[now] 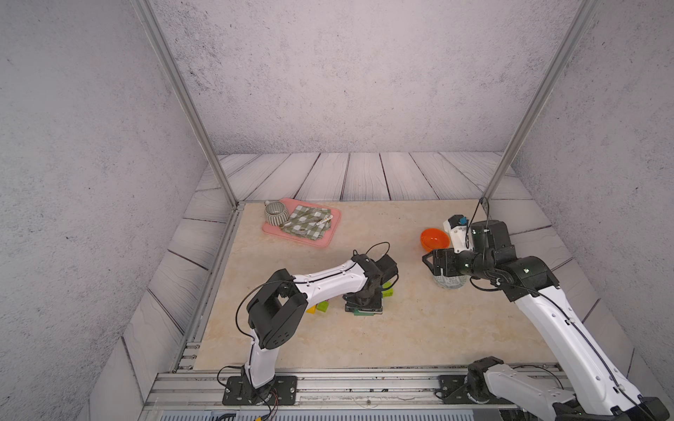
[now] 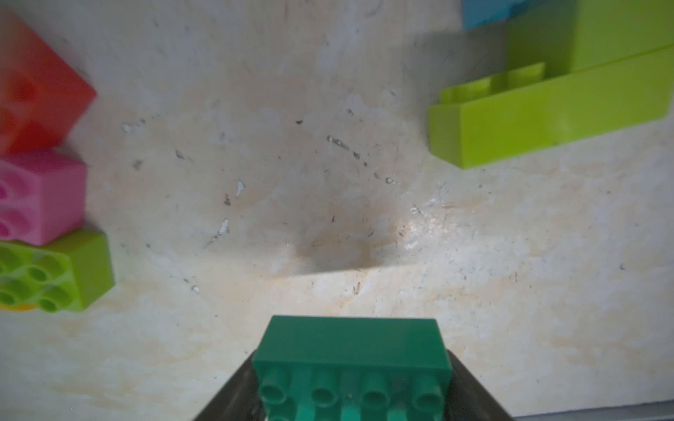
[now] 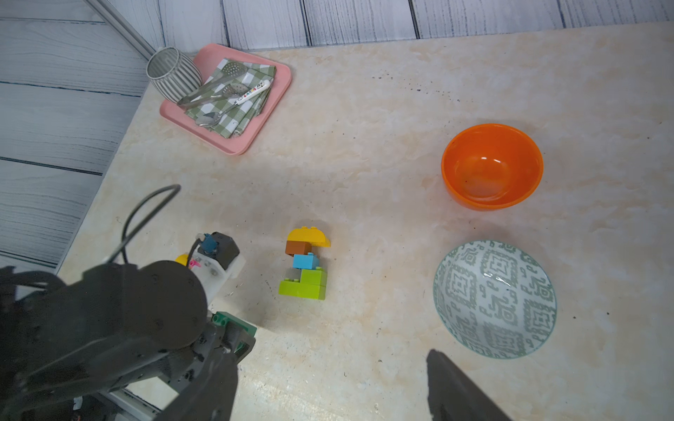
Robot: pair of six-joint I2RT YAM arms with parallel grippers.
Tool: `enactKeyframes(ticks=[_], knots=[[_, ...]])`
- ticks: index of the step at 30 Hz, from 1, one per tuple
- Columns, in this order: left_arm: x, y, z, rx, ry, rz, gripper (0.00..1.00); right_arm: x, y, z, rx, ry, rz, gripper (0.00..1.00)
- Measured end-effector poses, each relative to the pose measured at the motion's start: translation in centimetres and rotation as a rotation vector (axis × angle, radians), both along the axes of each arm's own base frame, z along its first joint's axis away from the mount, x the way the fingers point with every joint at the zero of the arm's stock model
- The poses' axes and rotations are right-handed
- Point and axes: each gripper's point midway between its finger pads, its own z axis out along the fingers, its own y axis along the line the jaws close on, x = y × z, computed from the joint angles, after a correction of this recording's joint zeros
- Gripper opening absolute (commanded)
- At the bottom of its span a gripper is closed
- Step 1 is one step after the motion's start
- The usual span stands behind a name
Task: Assemble the letter s with lego
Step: Place the lego brick at the center of the board.
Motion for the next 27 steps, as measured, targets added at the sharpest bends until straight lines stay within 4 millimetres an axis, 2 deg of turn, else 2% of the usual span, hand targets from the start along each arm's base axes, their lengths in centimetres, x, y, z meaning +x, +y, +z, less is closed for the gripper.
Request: enactKeyframes(ticks=[4,10,14,22,27], knots=[[-0.2,-0.1,-1.3,-0.004,0.004,0.085,0.34,-0.2,-0.1,0.0,-0.002,0.004,0.000,0.85],[-0.9,-1.8,-3.1,-0.017,0.020,0.124,0.37,-0.5,-0.2,-0.6,-0.006,0.019,0.001,0.85],[-1.0,-2.9,-3.1,-0.033,0.018,0.127,0.41,-0.5,-0.2,-0.6,-0.006,0.019,0.001,0.85],[-1.0,-3.2,-2.9,-0.023,0.020,0.119,0.65,-0.5,-0.2,-0.6,-0.006,0.019,0.000,0.85],[-1.1,-2.9,-2.5,0.000,0.019,0.087,0.70,-0.4,-0.1,-0.5,-0.001,0.018,-0.004,0.85]])
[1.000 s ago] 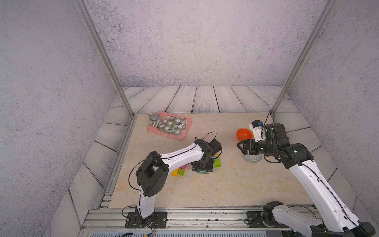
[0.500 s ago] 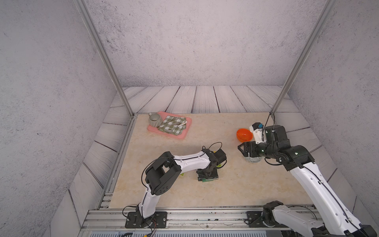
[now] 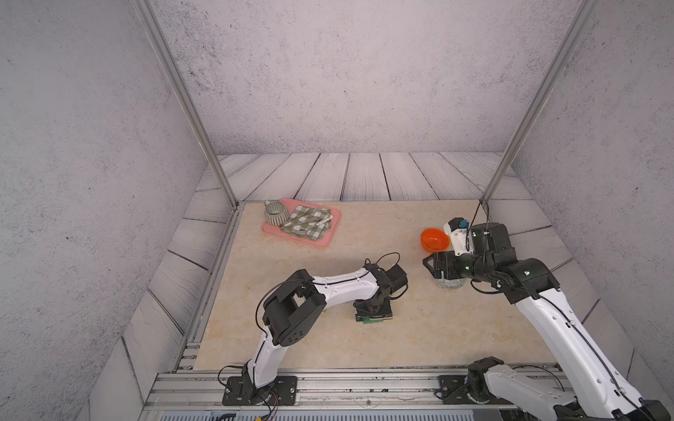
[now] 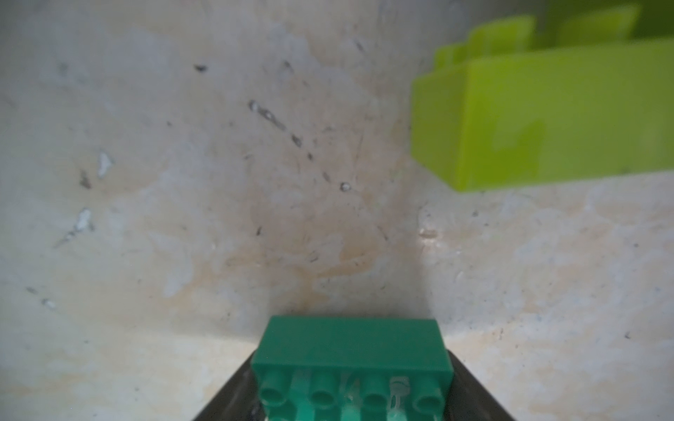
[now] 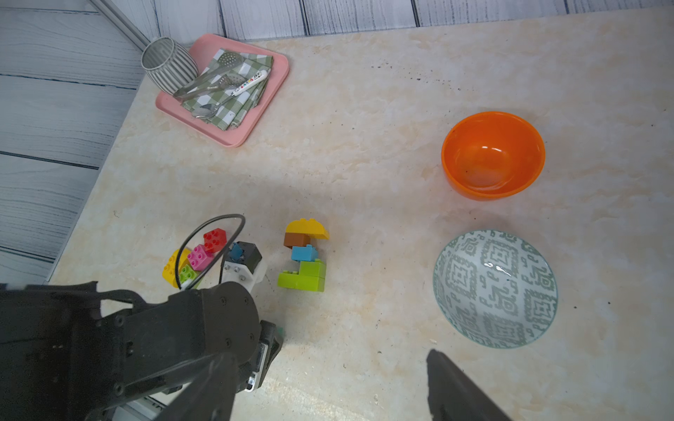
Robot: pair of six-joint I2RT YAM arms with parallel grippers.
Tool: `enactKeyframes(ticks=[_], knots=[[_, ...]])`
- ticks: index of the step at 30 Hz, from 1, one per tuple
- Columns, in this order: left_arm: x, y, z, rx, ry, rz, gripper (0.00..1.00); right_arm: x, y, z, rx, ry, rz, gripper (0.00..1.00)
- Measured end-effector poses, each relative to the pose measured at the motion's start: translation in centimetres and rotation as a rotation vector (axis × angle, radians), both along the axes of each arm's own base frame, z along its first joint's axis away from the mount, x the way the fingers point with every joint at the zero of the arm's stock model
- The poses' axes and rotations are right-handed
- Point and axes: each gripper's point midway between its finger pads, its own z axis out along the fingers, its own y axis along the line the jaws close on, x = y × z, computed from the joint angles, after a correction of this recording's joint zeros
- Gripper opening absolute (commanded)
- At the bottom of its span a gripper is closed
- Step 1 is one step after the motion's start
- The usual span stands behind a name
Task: Assemble the letter s with lego
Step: Place the lego brick at the center of the board.
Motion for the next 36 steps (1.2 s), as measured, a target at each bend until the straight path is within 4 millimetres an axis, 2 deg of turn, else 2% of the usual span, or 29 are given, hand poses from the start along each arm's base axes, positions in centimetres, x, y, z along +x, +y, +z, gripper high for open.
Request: enactKeyframes(ticks=[5,14,17,19,22,24,26,28,30,31,34,36], knots=[[0.0,0.2,0.6,0.017,-0.006,-0.028,0.77,0.0,0.0,0.0,0.005,0.002,-0.006,0.84],[-0.6,0.4,-0.1,0.054,0.010,-0.073,0.79,0.2,0.1,0.3,0.021,-0.004,-0.017,0.84],[-0.7,0.5,0.3,0.067,0.004,-0.089,0.79,0.3,0.1,0.3,0.023,-0.005,-0.020,0.83],[-0.4,0.1,1.2,0.064,-0.013,-0.106,0.80,0.3,0.1,0.3,0.025,-0.005,-0.023,0.83],[0.4,-0.5,3.9,0.032,-0.062,-0.127,0.81,0.4,0.0,0.5,0.030,-0.007,-0.034,0.83],[0.9,-0.4,6.7,0.000,-0.112,-0.138,0.81,0.5,-0.2,0.9,0.029,-0.004,-0.054,0.82],[1.5,0.5,10.5,-0.036,-0.185,-0.139,0.81,1.0,-0.1,1.6,0.038,0.013,-0.079,0.76],[2.5,2.4,14.5,-0.070,-0.268,-0.116,0.81,2.0,0.4,1.8,0.065,0.047,-0.099,0.71],[4.1,5.6,18.5,-0.100,-0.372,-0.061,0.81,2.8,2.0,0.5,0.073,0.107,-0.095,0.71],[5.1,8.0,20.5,-0.107,-0.436,-0.016,0.81,3.0,3.4,-0.6,0.058,0.148,-0.076,0.73],[7.2,16.0,24.5,-0.095,-0.600,0.132,0.81,2.8,10.1,-4.7,-0.028,0.278,0.049,0.73],[7.6,21.3,25.8,-0.059,-0.680,0.227,0.81,2.6,14.7,-7.4,-0.082,0.340,0.133,0.74]])
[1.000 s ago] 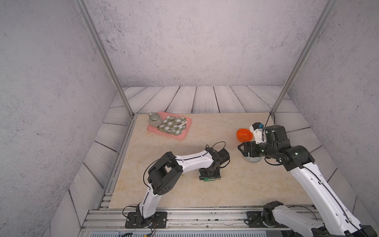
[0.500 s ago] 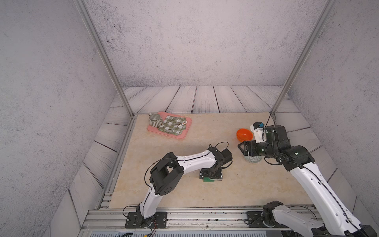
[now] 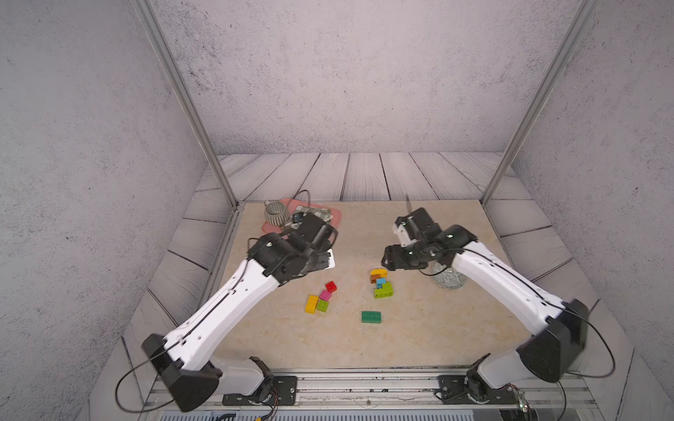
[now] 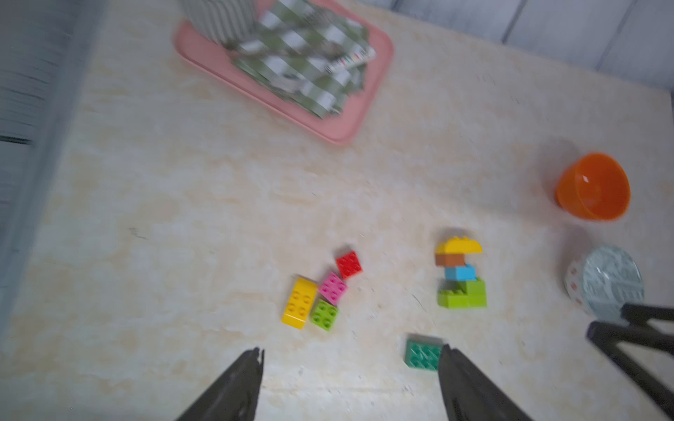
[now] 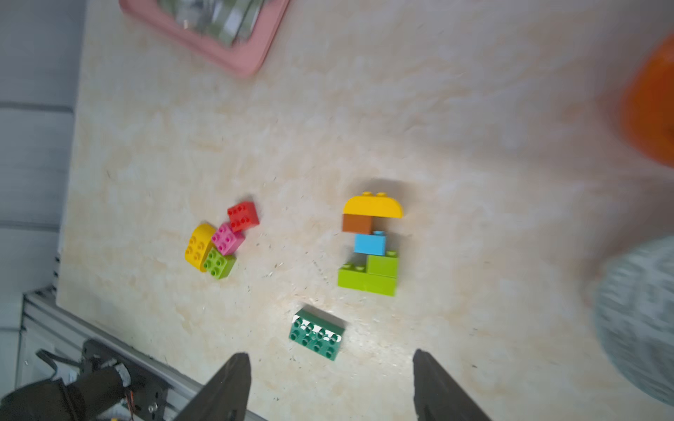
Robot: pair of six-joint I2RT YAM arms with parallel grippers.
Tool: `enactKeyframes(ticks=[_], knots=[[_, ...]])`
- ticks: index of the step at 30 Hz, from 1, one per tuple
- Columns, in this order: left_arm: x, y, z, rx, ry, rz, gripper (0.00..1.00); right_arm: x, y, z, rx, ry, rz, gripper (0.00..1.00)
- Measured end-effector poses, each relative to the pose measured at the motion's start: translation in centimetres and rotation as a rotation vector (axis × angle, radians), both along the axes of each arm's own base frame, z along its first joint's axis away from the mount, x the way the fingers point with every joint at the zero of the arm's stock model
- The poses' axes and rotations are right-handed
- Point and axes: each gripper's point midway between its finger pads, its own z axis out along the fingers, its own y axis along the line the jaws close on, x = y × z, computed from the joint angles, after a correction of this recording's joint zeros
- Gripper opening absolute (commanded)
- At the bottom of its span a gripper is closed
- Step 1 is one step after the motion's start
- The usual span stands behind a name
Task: Assemble the letter s with lego
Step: Place the lego brick at the center of the board, then pick up the lego brick from the center of the board.
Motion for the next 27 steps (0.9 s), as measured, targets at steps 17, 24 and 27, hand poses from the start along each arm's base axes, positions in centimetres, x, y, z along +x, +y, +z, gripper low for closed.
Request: enactKeyframes(ticks=[17,24,27], knots=[[0.4,10.1,-6.0,0.058,-0.025,0.187,0.81,1.1,16.2,-12.5,-0.288,0.043,0.316,0.68],[0.9,9.7,-6.6,0.034,-0.027,0.169,0.81,2.1,16.5,-14.3,-0.346,0.037,0.351,0.62],[1.1,9.5,-6.4,0.025,-0.034,0.162,0.81,2.2,16.3,-14.3,-0.359,0.032,0.354,0.59]])
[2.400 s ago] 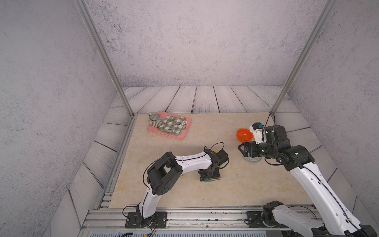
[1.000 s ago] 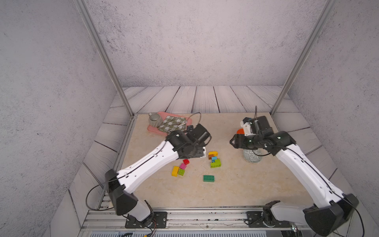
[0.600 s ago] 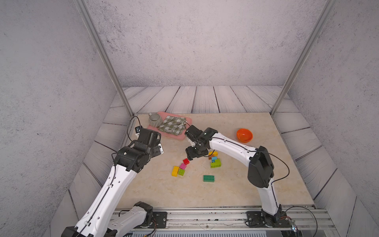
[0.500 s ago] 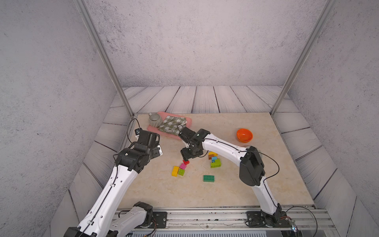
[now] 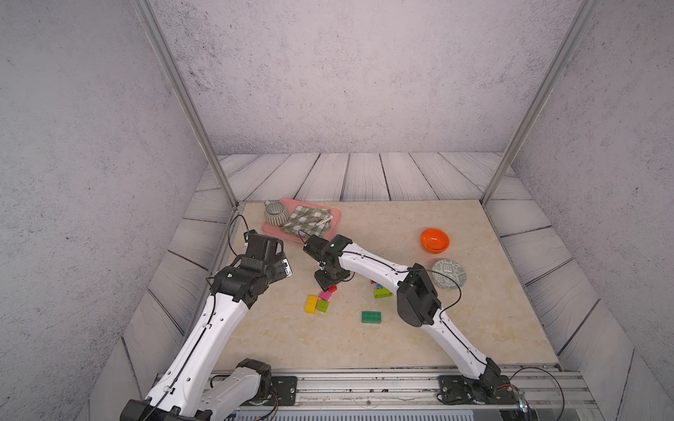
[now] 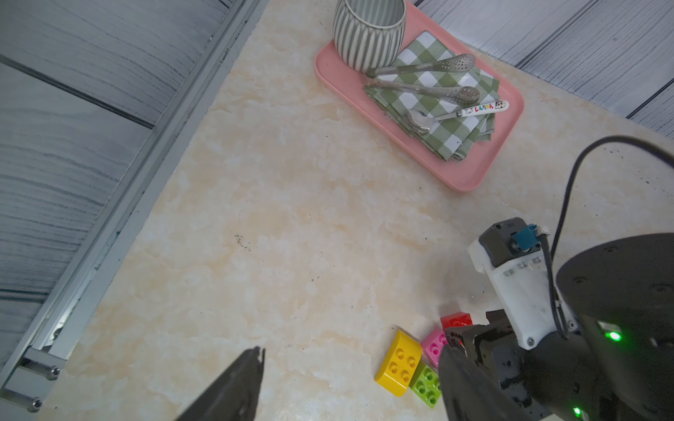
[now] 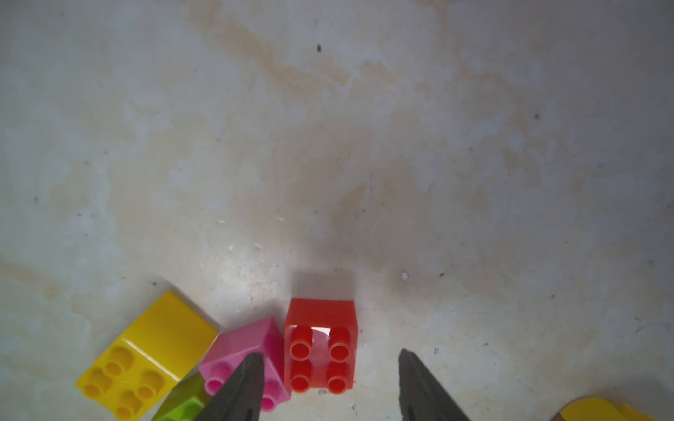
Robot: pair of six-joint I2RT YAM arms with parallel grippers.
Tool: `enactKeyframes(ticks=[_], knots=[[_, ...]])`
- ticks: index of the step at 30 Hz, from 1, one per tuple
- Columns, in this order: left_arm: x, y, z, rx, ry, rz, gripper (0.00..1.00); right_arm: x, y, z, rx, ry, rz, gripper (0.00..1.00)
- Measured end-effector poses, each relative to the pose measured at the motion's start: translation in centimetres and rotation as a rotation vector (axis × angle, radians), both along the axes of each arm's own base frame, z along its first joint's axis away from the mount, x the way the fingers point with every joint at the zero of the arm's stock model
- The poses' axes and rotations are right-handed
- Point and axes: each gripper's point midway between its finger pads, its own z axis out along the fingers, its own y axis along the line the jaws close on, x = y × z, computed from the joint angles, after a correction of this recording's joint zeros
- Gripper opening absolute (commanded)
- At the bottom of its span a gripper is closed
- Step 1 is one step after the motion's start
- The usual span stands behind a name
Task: Assemble the letter s with lego
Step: Pick up the lego brick from the center of the board.
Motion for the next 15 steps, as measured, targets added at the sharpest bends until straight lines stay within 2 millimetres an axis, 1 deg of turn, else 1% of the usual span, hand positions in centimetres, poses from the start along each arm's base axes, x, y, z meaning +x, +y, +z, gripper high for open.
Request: enactKeyframes(ticks=[4,10,12,15], knots=[[0.1,-0.1,0.1,-0.007,-0.005,-0.004,0.80,0.3,0.1,-0.1,-0.004,-0.006,0.003,0.56],[0.1,-0.1,0.1,-0.008,-0.005,-0.003,0.80,0.4,0.2,-0.5,-0.009,-0.004,0.008,0.56],[0.1,-0.1,0.1,-0.009,-0.004,-0.004,0.80,0.4,0.3,-1.0,-0.014,0.000,0.009,0.55],[0.1,-0.2,0.0,-0.011,-0.003,-0.006,0.80,0.3,0.2,-2.2,-0.033,0.016,0.012,0.48]])
